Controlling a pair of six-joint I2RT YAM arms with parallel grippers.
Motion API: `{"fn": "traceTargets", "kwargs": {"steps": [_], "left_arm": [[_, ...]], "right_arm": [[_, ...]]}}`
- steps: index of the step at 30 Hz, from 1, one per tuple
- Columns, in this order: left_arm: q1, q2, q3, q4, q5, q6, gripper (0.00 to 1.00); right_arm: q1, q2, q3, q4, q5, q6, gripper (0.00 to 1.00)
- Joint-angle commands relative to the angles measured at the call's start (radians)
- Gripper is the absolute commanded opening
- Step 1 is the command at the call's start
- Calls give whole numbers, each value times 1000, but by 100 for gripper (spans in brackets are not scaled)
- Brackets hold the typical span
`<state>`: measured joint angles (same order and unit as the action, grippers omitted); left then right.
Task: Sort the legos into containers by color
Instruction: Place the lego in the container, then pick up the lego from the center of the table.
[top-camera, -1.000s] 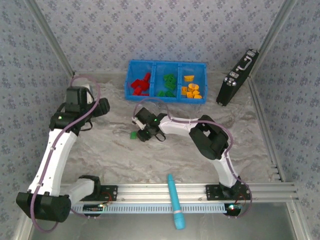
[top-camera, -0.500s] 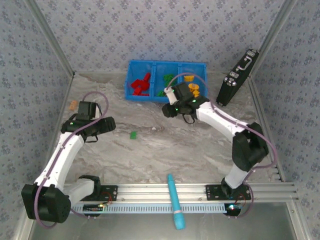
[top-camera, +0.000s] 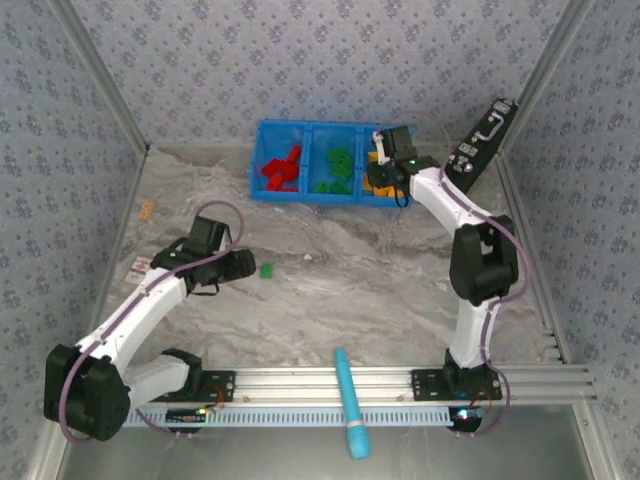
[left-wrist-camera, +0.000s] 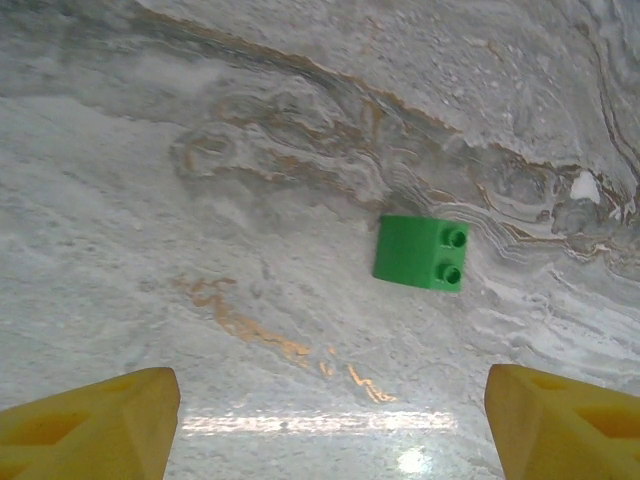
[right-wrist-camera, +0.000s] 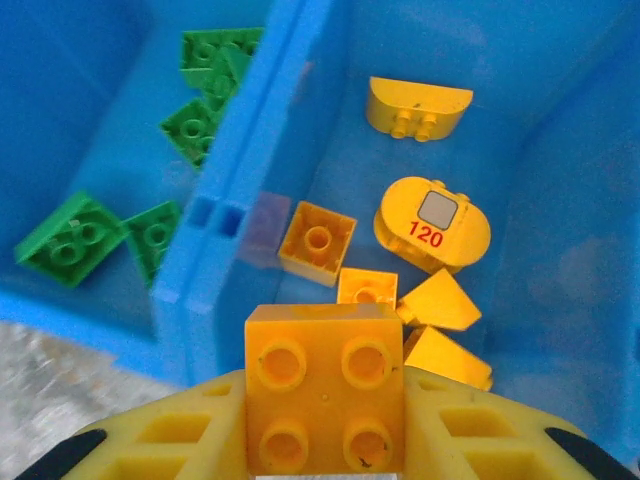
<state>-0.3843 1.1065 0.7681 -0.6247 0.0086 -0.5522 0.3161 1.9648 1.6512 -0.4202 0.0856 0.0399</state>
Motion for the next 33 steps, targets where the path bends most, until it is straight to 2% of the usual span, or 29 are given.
{"fn": "traceTargets", "kwargs": {"steps": [1,5,11,16,20,33], "left_arm": [[-51,34,0,45,-40,-60,80],[-118,101,35,61,-78,-55,80],[-201,268,118,56,-137,18,79],[-250,382,174,67,-187,58,79],[-255,447,208,60,-197,55,77],[-263,546,207,92,-219,31,72]], "right_arm": [[1,92,94,-25,54,-8,37],[-2,192,195,-50,80,-11,39],[-6,256,282,-81,76,-15,51],[-8,228,254,-59,61,-14,59],[-7,189,217,-45,55,-20,62],[-15,28,119,-45,59,-70,69]]}}
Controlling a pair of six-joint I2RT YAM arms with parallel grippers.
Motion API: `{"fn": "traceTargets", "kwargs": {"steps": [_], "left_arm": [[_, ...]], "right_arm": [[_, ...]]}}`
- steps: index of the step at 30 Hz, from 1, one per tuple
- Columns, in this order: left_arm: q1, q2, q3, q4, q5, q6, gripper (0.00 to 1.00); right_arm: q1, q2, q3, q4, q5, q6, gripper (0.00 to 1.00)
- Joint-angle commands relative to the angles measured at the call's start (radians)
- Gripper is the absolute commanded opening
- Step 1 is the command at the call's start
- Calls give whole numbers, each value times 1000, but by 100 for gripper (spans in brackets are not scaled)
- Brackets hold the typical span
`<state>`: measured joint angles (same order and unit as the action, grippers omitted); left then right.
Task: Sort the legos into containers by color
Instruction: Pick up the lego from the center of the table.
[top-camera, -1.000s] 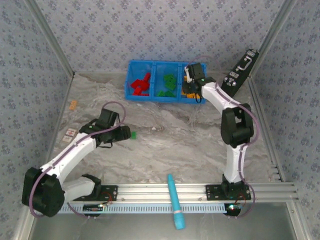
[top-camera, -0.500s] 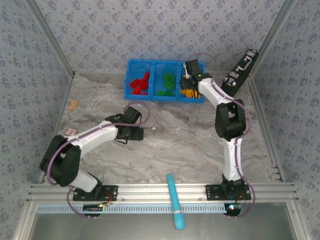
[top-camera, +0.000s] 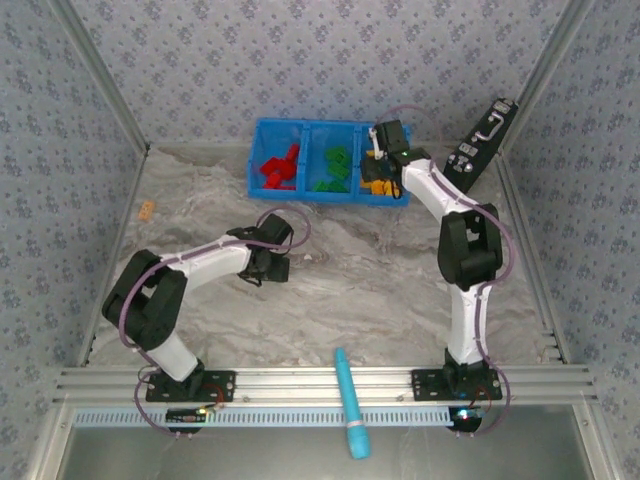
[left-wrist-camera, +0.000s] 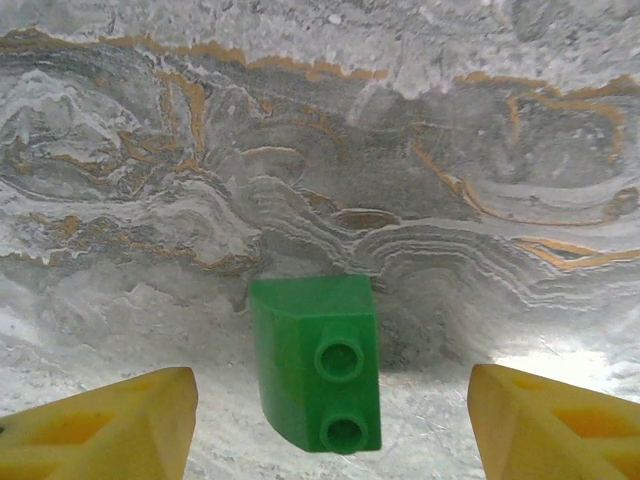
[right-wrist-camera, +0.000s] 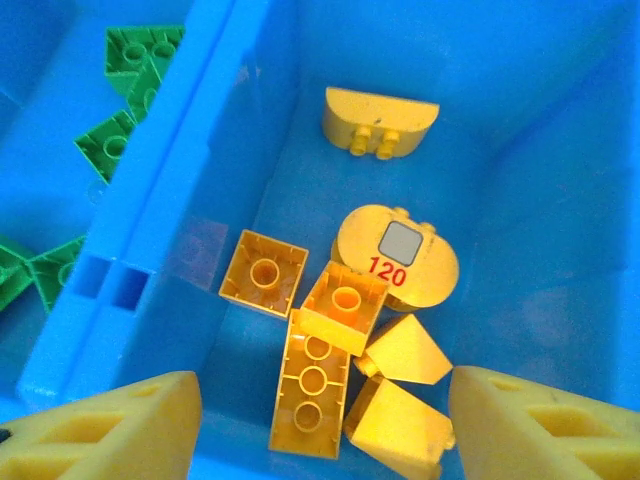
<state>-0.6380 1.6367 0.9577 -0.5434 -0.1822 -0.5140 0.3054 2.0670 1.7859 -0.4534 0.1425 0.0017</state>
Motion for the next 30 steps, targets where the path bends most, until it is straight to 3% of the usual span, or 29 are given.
{"fn": "traceTargets", "kwargs": {"steps": [1,14,30], "left_arm": [[-9,23,18,15,-31,-8,72],[-8,92,31,65,-35,-11,61],[-8,111,43,66,-40,-5,28]], "right_arm": [[-6,-90,-24,-12,6,-35,69],[-19,-177,-114,8,25,-25,70],[-24,-182,-137,0,37,-28,72]]}}
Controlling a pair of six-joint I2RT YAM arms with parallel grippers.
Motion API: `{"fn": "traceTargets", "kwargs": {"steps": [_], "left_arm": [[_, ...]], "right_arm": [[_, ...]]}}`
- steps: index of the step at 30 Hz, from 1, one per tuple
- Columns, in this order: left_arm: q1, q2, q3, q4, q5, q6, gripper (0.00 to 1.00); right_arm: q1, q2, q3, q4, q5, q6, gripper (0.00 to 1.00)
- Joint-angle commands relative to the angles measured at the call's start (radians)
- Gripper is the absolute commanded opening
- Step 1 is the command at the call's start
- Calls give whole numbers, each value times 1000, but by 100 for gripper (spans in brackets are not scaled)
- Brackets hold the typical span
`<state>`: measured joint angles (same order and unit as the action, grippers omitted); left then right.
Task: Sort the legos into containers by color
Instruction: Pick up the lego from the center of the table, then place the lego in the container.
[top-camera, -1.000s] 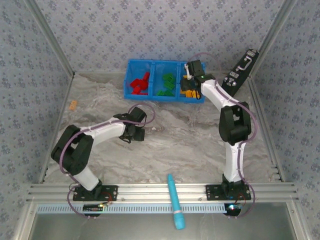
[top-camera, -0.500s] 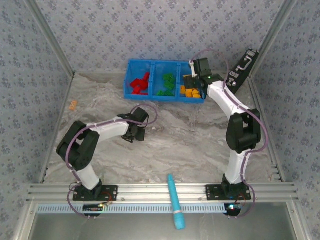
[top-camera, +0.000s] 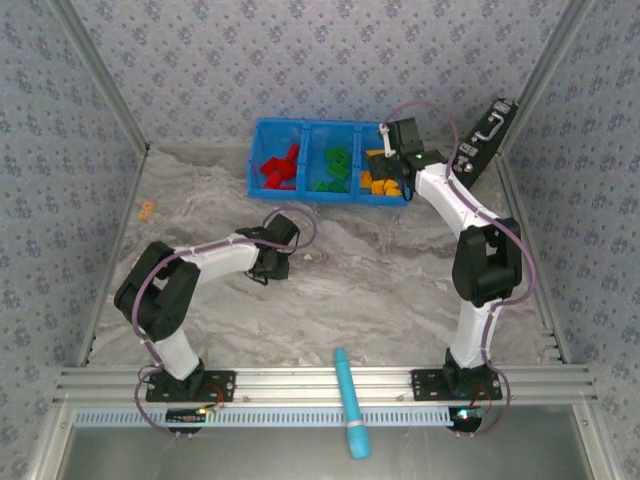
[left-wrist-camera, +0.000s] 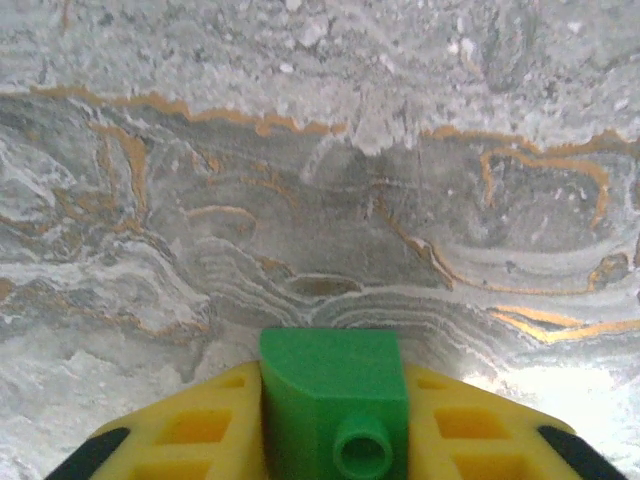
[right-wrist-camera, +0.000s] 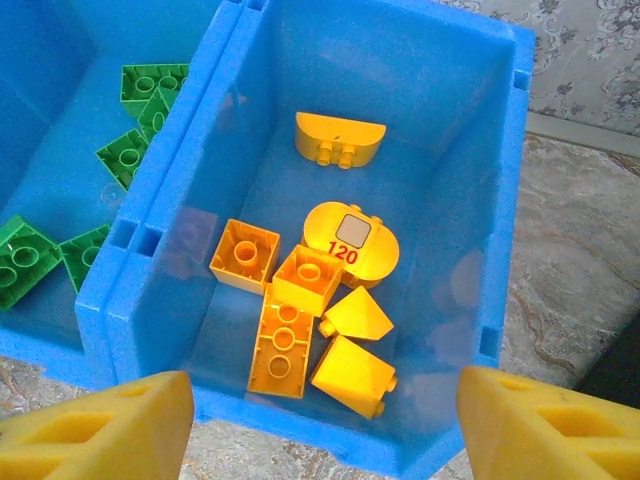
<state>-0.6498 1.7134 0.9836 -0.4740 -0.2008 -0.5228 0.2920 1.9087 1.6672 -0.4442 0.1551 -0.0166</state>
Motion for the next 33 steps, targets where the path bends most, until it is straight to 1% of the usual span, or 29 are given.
{"fn": "traceTargets", "kwargs": {"steps": [1,4,8,13,18,22,27,29,33], "left_arm": [[4,38,23,-4,-15,8,28],[4,45,49,-22,2,23,25],[4,22,130,-66,6,58,24],[2,16,347,-113,0,125,24],[-3,64,544,-83,9,187,25],[-4,161,687,-50,10,249,25],[-4,321,867,-4,-11,316,25],[-4,403,946,10,-28,349,25],[6,551,1097,12,-40,367,25]], "right_arm": [[-13,-24,-25,-8,26,-11,72],[-21,-31,-49,-15,33,-11,72],[-31,-91,-131,9,37,-3,72],[-43,-185,-257,34,18,31,72],[-36,-342,-453,80,-52,118,73],[-23,-500,-632,104,-144,207,75],[24,-743,-838,159,-195,298,78],[46,-819,-887,143,-201,325,79],[100,-923,-936,71,-156,349,80]]}}
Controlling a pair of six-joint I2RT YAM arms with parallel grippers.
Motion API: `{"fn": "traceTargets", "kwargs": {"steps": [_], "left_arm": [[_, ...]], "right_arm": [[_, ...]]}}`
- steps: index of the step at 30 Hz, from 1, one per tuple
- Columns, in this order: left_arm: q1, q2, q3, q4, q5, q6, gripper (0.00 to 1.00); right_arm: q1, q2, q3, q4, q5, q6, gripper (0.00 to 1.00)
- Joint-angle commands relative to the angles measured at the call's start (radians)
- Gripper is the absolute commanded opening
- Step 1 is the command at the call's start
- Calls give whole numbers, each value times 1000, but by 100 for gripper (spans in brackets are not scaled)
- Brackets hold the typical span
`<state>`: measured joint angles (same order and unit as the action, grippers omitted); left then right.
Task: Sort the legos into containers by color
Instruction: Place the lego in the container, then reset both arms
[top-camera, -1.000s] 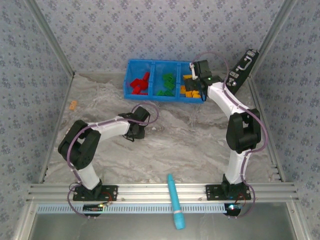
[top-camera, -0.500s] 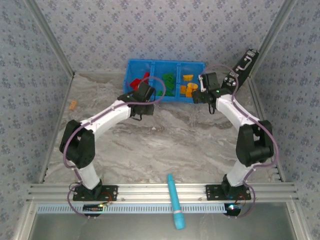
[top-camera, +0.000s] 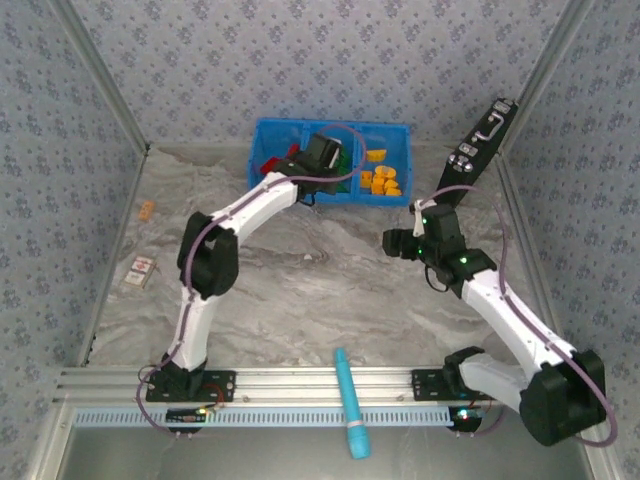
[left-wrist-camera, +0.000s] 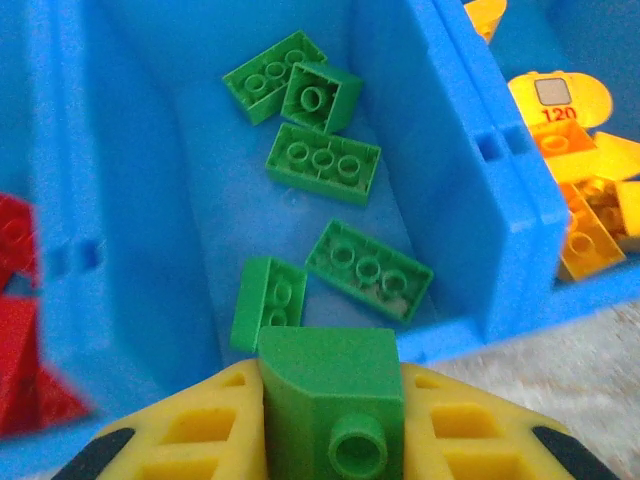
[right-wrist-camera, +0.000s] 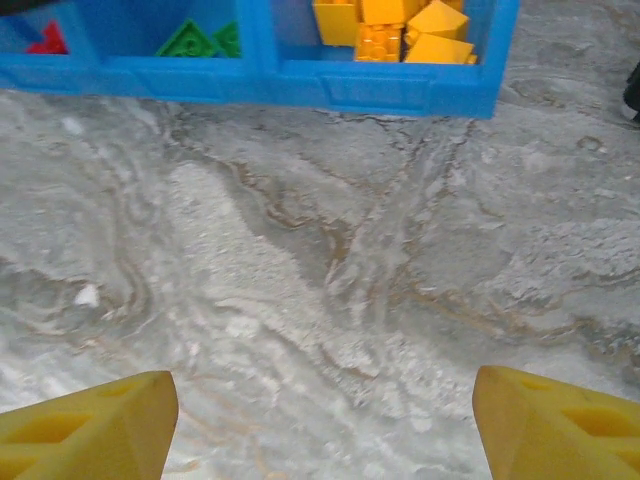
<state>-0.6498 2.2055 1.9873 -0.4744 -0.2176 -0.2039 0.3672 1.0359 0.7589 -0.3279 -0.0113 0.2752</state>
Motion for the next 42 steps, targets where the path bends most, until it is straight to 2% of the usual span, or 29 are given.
{"fn": "traceTargets", "kwargs": {"steps": [1,6,12,17,21,26,28,32,34,38,42], "left_arm": [[9,92,130,10,-17,48,25],[20,200,254,-17,-11,58,31],[32,239,298,-20,-5,57,50],[42,216,300,-26,8,75,52],[56,115,238,-33,3,124,52],[95,-159,-28,87,-24,190,54],[115,-279,-187,169,-40,229,56],[166,-501,-463,269,-162,310,67],[205,-605,-609,292,-184,323,72],[268,-833,-899,306,-238,338,76],[332,-1094,-1148,353,-264,297,83]], "right_arm": [[34,-69,-36,-67,23,69,80],[55,-146,-79,-142,60,109,82],[54,-175,-103,-171,83,131,85],[46,-149,-79,-175,106,97,86],[30,-139,-80,-171,136,82,87],[-35,-103,-89,-88,120,31,88],[-53,-72,-73,-54,119,-3,87],[-79,5,0,-12,120,-66,86],[-86,35,27,8,126,-93,86],[-98,116,97,17,136,-148,83],[-108,199,152,44,156,-170,84]]}}
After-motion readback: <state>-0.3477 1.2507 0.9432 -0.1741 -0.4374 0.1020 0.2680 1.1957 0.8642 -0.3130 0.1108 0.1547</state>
